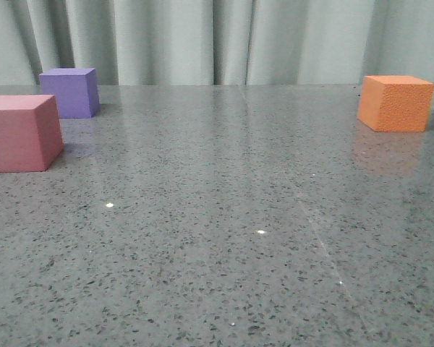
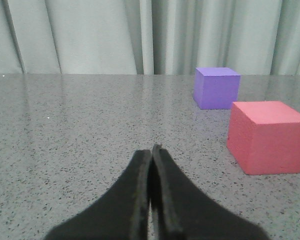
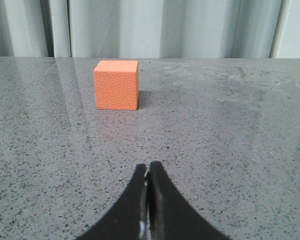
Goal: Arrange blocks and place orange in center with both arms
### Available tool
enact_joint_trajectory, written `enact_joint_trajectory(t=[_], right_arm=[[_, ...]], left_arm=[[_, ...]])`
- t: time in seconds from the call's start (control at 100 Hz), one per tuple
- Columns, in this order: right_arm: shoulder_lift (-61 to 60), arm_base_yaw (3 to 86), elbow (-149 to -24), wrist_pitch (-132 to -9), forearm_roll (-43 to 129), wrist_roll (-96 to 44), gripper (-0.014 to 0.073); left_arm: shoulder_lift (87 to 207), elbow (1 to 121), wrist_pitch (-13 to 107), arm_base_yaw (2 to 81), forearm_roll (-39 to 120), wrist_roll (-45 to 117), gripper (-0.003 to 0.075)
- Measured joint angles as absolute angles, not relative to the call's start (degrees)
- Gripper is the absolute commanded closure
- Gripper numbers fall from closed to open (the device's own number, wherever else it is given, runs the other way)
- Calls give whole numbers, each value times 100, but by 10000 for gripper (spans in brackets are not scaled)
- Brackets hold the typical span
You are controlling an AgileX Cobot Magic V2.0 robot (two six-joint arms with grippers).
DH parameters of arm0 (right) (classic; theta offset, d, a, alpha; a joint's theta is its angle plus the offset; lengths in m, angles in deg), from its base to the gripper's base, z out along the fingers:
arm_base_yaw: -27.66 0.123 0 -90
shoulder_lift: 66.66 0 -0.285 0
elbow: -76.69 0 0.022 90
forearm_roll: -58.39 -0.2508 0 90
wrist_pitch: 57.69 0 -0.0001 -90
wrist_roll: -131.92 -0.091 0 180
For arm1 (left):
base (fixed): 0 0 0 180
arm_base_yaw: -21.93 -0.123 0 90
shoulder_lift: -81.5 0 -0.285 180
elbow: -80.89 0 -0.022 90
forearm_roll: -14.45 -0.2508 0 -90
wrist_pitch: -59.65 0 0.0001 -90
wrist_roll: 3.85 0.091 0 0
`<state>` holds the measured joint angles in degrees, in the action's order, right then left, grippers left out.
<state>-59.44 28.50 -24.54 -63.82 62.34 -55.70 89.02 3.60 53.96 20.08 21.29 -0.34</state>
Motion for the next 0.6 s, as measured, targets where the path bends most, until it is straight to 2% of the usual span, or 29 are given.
enact_joint_trajectory(t=[0.6], right_arm=[[-5944,2850,-2454,-6382,6291,-5570,715]], left_arm=[[8902,360,5396,2008,2129,-34,739]])
